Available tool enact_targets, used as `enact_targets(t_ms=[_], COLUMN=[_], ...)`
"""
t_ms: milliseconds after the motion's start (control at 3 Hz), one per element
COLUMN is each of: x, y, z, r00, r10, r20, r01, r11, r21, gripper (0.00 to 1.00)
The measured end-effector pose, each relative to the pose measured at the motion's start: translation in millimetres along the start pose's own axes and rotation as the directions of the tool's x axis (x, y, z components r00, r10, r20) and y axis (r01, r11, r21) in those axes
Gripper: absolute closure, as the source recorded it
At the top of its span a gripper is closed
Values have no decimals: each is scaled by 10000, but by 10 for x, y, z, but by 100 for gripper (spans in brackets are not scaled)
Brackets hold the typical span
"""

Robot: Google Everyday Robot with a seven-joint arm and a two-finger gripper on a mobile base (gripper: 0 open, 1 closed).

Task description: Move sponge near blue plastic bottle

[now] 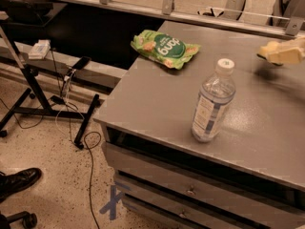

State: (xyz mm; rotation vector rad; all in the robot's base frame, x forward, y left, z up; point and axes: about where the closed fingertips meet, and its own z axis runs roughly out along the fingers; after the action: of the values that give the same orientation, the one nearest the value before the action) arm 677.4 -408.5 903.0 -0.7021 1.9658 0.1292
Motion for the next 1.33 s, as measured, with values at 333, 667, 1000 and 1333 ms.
enact_targets(t_ms=[333,667,1000,1333], x=[131,128,61,10], y=[133,135,193,374], z=[-47,-36,109,-27], r00=[9987,9989,9990,9940], r10=[-397,-341,-412,-1086], r20=[-312,-308,-177,141], r01=[378,323,394,1094], r11=[9976,9978,9950,9786], r21=[-579,-578,-919,-1742], gripper=[100,100,100,100])
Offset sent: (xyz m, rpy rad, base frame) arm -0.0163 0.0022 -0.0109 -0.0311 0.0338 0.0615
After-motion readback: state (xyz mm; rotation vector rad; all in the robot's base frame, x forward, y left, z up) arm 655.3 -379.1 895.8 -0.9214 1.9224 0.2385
